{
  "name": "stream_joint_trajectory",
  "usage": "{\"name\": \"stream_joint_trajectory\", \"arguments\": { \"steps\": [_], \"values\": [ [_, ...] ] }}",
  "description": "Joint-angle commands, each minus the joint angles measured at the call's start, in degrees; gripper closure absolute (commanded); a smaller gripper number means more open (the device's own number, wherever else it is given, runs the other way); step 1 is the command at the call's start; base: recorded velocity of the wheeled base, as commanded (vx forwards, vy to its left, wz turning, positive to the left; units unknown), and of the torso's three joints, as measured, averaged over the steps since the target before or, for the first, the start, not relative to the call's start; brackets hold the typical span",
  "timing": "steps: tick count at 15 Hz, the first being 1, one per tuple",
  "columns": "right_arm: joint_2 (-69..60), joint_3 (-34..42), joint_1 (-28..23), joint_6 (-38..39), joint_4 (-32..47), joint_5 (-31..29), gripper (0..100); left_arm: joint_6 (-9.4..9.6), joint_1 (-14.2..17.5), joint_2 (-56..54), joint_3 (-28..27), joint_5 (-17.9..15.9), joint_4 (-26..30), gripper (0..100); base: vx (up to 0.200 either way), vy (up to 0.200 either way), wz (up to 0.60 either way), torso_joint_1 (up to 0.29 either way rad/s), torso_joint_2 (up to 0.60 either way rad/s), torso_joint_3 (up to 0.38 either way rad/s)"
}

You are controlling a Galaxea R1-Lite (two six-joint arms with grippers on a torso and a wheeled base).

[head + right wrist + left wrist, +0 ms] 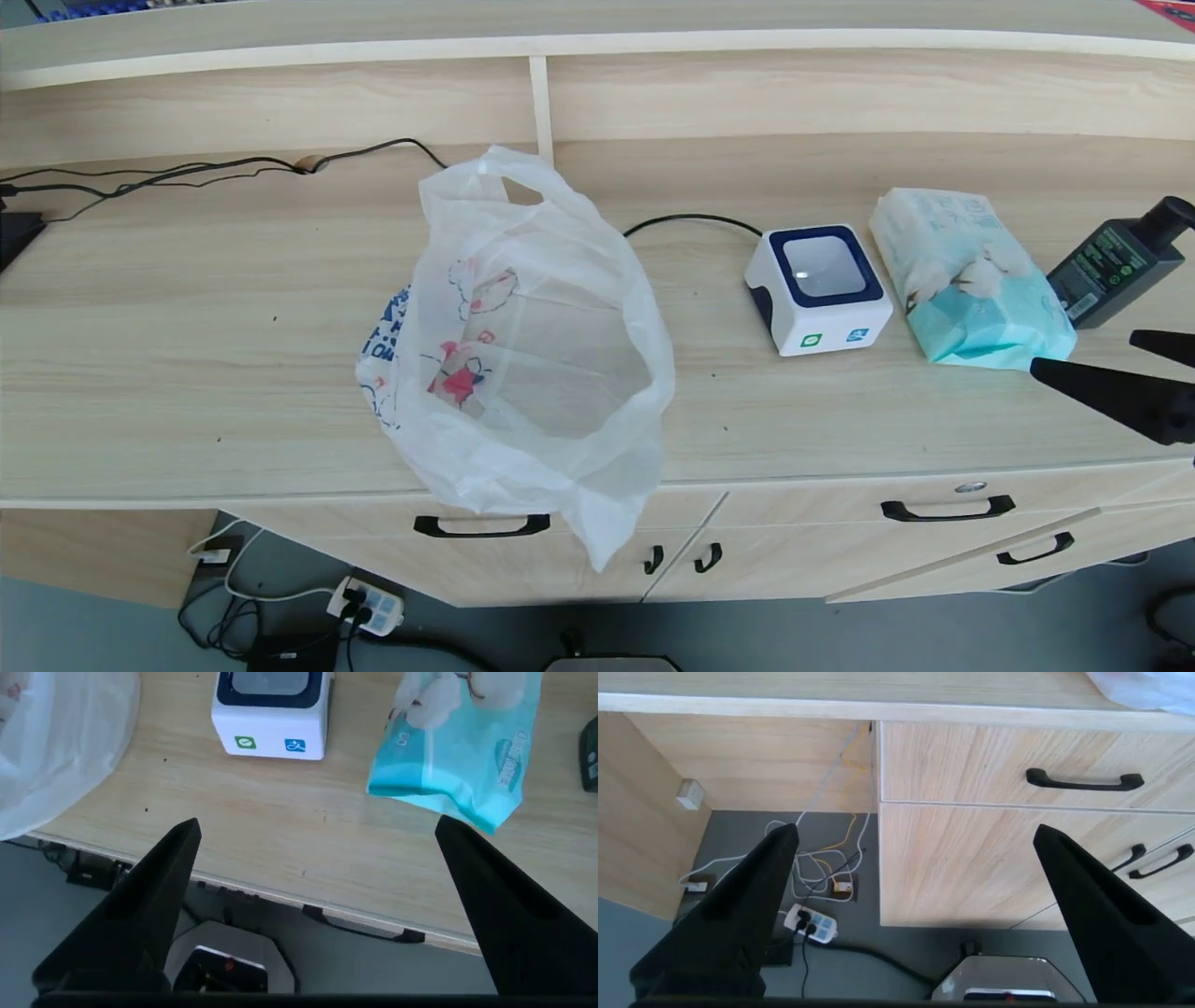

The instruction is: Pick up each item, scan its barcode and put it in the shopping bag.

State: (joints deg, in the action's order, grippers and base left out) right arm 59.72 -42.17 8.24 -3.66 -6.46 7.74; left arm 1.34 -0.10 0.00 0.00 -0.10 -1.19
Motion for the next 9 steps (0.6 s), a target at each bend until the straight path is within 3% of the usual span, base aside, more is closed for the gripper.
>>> {"name": "stream_joint_trajectory", "arguments": {
  "steps": [1,5,9],
  "values": [
    [6.37,-1.95,-0.77,0.32,-1.71,0.08,0,0.07,0.01,0.09,0.00,0.01,-0.04,0,0.000,0.000,0.00,0.000,0.00,0.000],
    [18.68,-8.28,-3.23,0.05,-11.29,0.96,0,0.15,0.01,0.00,0.00,0.01,-0.21,0,0.000,0.000,0.00,0.000,0.00,0.000],
    [23.25,-9.60,-7.27,-1.35,-10.68,2.28,0,0.33,0.01,0.00,0.00,0.01,-0.30,0,0.000,0.000,0.00,0.000,0.00,0.000]
  ]
}}
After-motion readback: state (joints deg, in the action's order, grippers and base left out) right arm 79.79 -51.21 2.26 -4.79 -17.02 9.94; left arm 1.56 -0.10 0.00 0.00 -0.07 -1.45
